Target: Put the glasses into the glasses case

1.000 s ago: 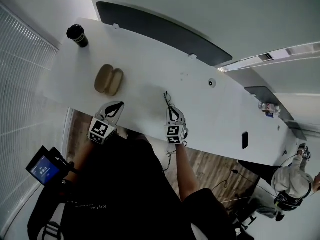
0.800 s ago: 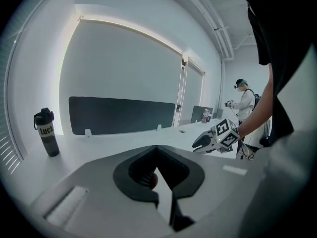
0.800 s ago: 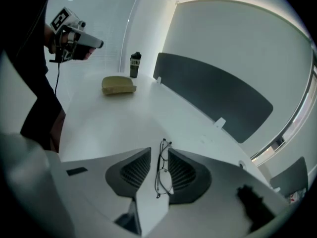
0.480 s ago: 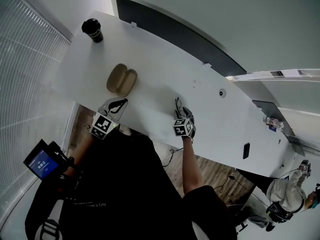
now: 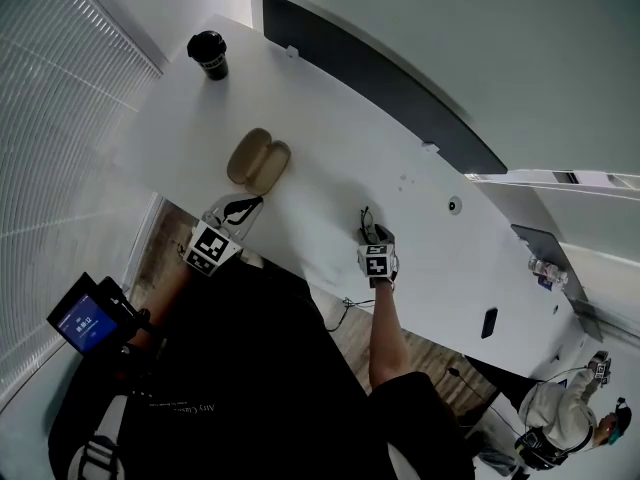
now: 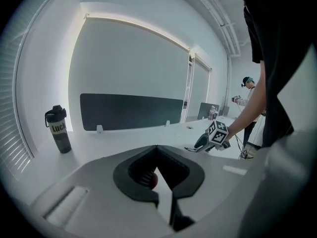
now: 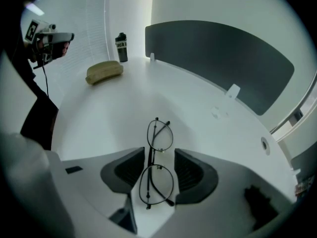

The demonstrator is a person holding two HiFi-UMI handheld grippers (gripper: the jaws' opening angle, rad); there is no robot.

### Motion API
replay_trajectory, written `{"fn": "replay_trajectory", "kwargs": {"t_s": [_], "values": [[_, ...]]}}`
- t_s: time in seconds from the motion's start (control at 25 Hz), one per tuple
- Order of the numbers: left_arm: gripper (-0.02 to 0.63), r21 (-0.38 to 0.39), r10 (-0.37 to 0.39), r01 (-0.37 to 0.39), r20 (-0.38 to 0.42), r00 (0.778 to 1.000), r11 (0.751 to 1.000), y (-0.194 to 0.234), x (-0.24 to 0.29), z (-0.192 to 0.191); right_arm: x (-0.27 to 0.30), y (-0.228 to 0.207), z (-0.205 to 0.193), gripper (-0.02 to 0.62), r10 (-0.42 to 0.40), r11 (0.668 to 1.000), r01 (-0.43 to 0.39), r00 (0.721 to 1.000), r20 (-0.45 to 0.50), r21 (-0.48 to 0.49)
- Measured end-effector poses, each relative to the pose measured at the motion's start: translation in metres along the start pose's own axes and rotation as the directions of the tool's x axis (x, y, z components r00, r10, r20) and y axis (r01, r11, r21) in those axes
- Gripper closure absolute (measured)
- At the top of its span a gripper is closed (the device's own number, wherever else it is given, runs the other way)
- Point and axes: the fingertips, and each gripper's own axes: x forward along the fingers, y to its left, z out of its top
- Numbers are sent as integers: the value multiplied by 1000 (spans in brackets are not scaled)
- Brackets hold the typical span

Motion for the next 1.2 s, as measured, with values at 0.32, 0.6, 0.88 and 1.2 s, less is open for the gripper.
{"fn": "replay_trajectory", "kwargs": {"t_s": [0.32,0.6,0.88,1.2], "values": [[601,-13,21,-22,-28,999,1000,-4,2,3,2,-3,-5,409,157,987,-158,987,13,23],[601,-26,1,-1,-1,1000,1000,-1,5,6,-6,1,1,411,108,994,-107,994,-17,32],[600,-18,-11,11,18,1000,1000,-1,9,14,-11,17,3,500,59,995,-66,993,-101,-75],[601,17,-18,17,42,999,1000,1,11,35,-20,13,-3,506,-37,999,34,995,-88,-38]]}}
